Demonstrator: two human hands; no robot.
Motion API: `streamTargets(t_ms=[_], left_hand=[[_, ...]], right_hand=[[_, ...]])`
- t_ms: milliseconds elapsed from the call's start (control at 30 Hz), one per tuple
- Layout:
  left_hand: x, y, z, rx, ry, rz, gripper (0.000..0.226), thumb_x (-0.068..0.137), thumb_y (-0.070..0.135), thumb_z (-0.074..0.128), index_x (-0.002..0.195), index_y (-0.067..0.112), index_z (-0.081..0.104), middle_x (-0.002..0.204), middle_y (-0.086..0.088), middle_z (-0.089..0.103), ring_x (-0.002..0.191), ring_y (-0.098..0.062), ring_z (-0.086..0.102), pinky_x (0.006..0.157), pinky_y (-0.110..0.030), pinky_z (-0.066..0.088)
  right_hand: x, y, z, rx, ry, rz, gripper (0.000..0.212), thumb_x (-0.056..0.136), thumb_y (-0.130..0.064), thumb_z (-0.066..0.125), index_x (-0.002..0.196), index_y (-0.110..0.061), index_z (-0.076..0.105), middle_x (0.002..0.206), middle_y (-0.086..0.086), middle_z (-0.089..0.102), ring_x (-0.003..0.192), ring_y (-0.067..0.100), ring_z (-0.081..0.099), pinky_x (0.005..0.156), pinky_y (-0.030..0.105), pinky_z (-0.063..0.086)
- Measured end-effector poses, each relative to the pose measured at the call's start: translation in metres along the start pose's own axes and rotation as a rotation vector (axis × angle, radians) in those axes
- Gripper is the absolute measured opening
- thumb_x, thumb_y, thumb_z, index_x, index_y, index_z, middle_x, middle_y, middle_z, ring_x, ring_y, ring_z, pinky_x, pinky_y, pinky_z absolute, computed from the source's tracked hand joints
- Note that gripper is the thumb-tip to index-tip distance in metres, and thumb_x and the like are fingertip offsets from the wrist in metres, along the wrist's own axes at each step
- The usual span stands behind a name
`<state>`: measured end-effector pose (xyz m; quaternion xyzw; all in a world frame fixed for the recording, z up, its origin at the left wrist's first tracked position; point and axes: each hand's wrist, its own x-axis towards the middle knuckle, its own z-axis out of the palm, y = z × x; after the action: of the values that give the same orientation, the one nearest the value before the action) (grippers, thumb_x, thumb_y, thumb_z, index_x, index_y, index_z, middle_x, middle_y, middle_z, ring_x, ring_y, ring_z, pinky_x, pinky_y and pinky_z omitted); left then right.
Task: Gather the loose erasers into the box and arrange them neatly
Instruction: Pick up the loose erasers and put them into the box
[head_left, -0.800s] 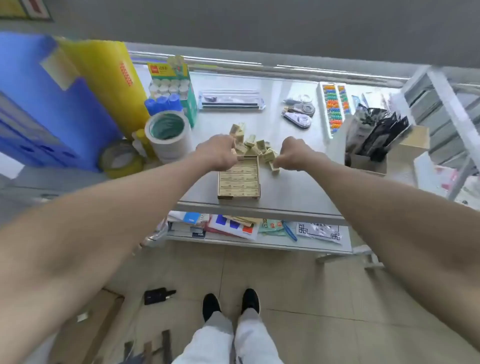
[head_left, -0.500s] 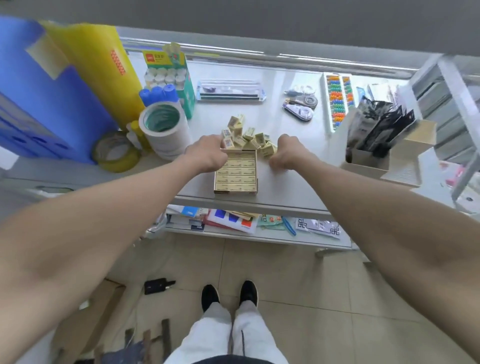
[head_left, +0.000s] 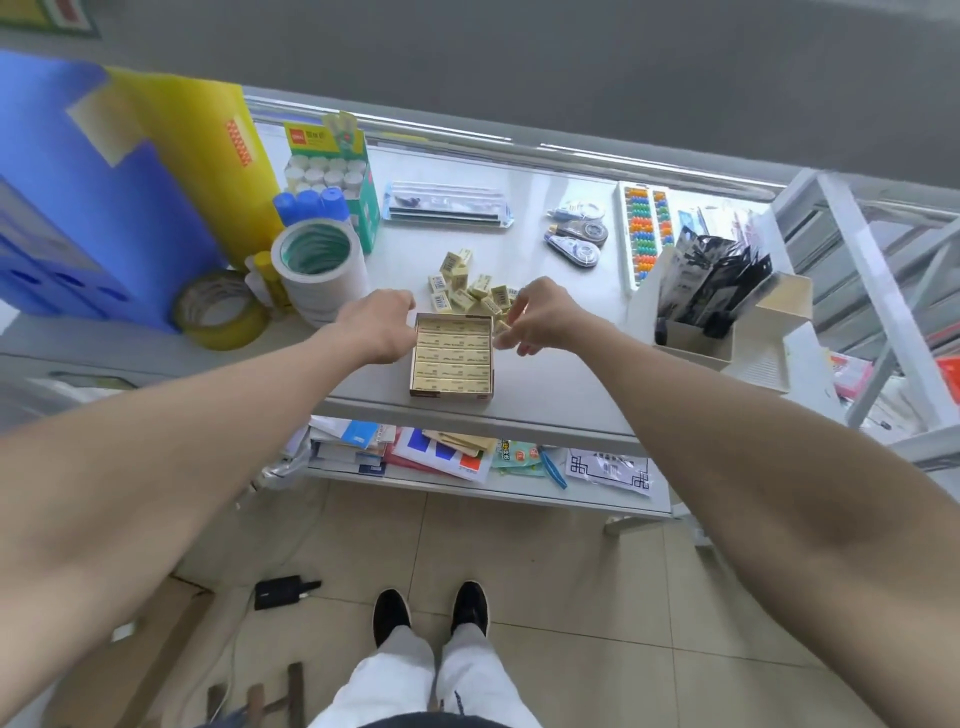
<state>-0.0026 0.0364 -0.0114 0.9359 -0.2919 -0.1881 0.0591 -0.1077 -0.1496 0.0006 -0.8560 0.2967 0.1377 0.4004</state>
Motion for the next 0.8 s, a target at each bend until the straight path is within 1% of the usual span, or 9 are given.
streamTargets(t_ms=[100,233,300,367,467,533,633,733,800], left_hand=[[-0.007,0.001,-0.001,0.034,0.022,0.028,0.048,0.093,0.031,0.05,0.139,0.017,0.047,0.139,-0.005,0.053,0.123,-0.029,0.052,0.092,-0.041,0.042],[-0.014,0.005,0.003,0.087,0.039,0.019,0.044,0.091,0.025,0.05,0.133,0.016,0.048,0.134,-0.007,0.054,0.117,-0.029,0.055,0.087,-0.042,0.044],[-0.019,0.007,0.006,0.091,0.029,0.006,0.048,0.089,0.021,0.049,0.136,0.014,0.045,0.137,-0.008,0.051,0.12,-0.029,0.053,0.089,-0.044,0.044],[-0.023,0.008,0.01,0.093,0.037,0.017,0.05,0.087,0.017,0.05,0.137,0.014,0.044,0.139,-0.008,0.049,0.122,-0.029,0.051,0.089,-0.044,0.044],[-0.028,0.001,0.017,0.027,0.038,0.015,0.052,0.087,0.013,0.049,0.139,0.015,0.043,0.141,-0.007,0.049,0.124,-0.029,0.05,0.093,-0.045,0.046],[-0.031,-0.006,0.019,-0.033,0.031,-0.015,0.055,0.088,0.011,0.048,0.142,0.014,0.041,0.143,-0.008,0.048,0.126,-0.029,0.049,0.097,-0.045,0.045],[-0.035,-0.012,0.018,-0.081,0.029,-0.059,0.058,0.087,0.009,0.049,0.144,0.013,0.038,0.143,-0.008,0.047,0.125,-0.029,0.05,0.095,-0.044,0.045],[-0.036,-0.015,0.015,-0.095,0.033,-0.064,0.06,0.086,0.007,0.048,0.145,0.014,0.037,0.144,-0.008,0.047,0.124,-0.03,0.05,0.094,-0.044,0.045],[-0.034,-0.015,0.016,-0.117,0.04,-0.069,0.059,0.087,0.006,0.048,0.144,0.014,0.038,0.143,-0.008,0.047,0.123,-0.031,0.051,0.093,-0.043,0.044]], right_hand=[[0.004,-0.015,0.011,0.036,-0.052,-0.06,0.025,0.074,-0.005,0.084,0.092,0.002,0.068,0.078,0.016,0.071,0.063,0.021,0.069,0.063,0.029,0.061],[0.01,-0.028,0.025,0.025,-0.132,-0.096,0.029,0.074,-0.007,0.084,0.099,0.002,0.072,0.087,0.015,0.074,0.073,0.022,0.073,0.068,0.029,0.062],[0.012,-0.032,0.033,-0.009,-0.178,-0.109,0.031,0.073,-0.008,0.085,0.1,0.002,0.073,0.085,0.014,0.075,0.072,0.021,0.073,0.066,0.026,0.062],[0.013,-0.035,0.038,-0.023,-0.206,-0.121,0.03,0.073,-0.008,0.085,0.097,0.002,0.071,0.081,0.015,0.074,0.069,0.02,0.072,0.06,0.023,0.06],[0.016,-0.037,0.044,-0.059,-0.239,-0.125,0.026,0.075,-0.008,0.084,0.095,0.003,0.072,0.078,0.012,0.073,0.067,0.018,0.071,0.054,0.017,0.055],[0.019,-0.039,0.045,-0.083,-0.269,-0.113,0.026,0.075,-0.008,0.084,0.096,0.002,0.074,0.081,0.012,0.074,0.07,0.018,0.072,0.057,0.018,0.056],[0.022,-0.044,0.048,-0.067,-0.328,-0.103,0.027,0.074,-0.008,0.084,0.098,0.0,0.075,0.082,0.011,0.075,0.075,0.019,0.074,0.063,0.02,0.059],[0.02,-0.048,0.054,-0.073,-0.397,-0.097,0.026,0.074,-0.012,0.085,0.097,-0.003,0.075,0.084,0.012,0.076,0.077,0.02,0.074,0.06,0.018,0.057],[0.02,-0.049,0.058,-0.101,-0.436,-0.08,0.024,0.077,-0.013,0.083,0.097,-0.003,0.075,0.087,0.014,0.075,0.077,0.021,0.074,0.06,0.019,0.057]])
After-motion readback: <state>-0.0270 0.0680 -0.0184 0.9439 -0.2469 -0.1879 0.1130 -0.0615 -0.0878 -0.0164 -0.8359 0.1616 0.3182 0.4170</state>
